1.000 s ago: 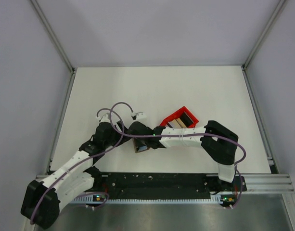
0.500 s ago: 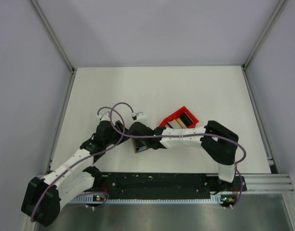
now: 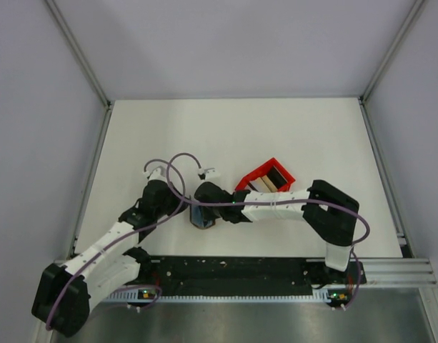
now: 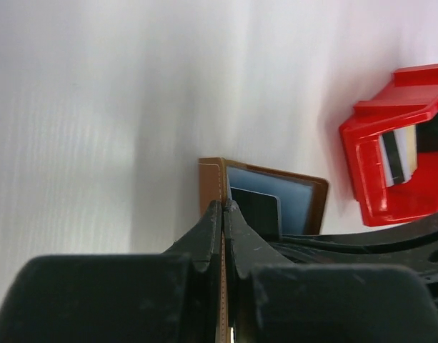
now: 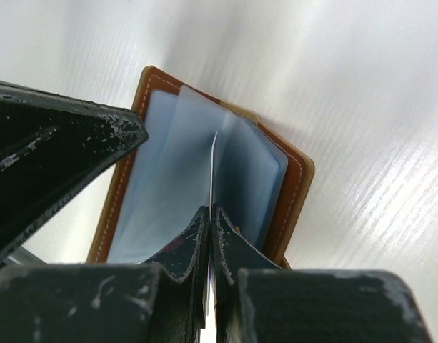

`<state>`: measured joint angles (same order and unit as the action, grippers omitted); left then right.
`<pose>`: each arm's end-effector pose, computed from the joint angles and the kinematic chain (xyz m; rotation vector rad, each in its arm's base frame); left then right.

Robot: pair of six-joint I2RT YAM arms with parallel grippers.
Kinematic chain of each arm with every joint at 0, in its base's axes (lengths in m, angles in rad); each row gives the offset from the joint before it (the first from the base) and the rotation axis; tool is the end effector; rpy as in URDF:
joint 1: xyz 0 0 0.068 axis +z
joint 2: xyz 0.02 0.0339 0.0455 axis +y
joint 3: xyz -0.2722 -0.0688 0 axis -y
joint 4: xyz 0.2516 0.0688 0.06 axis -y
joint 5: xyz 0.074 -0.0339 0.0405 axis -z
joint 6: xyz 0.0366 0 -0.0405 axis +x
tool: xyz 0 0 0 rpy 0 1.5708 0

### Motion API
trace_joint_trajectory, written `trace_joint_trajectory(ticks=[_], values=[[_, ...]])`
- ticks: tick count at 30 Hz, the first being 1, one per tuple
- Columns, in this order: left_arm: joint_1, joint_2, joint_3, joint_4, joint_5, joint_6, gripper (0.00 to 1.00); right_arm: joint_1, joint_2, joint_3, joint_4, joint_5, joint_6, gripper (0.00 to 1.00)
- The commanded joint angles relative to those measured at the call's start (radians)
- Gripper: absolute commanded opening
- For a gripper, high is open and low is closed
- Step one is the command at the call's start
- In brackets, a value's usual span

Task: Put the credit cards into the card holder
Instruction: Open the card holder at the center of the board.

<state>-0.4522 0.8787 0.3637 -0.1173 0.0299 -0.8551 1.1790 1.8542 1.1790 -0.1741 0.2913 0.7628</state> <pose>0.1650 -0.0814 0.1860 -0.4449 2.2659 -0.7393 0.1632 0.3676 0.1825 -0.3729 2.4213 0.5591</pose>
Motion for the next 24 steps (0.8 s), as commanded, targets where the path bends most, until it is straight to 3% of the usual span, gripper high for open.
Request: trace_joint_trajectory(ticks=[1, 11, 24], values=[[0.001, -0.003, -0.031, -0.099, -0.019, 0.048, 0.00, -0.019, -0.091, -0.057, 0.047, -0.047, -0.010, 0.00], [0.001, 0.014, 0.000, -0.074, -0.042, 0.090, 0.00, -0.085, -0.299, -0.185, 0.094, -0.058, -0.025, 0.00], [0.001, 0.042, 0.003, -0.050, -0.035, 0.097, 0.00, -0.108, -0.349, -0.225, 0.065, -0.029, -0.002, 0.00]])
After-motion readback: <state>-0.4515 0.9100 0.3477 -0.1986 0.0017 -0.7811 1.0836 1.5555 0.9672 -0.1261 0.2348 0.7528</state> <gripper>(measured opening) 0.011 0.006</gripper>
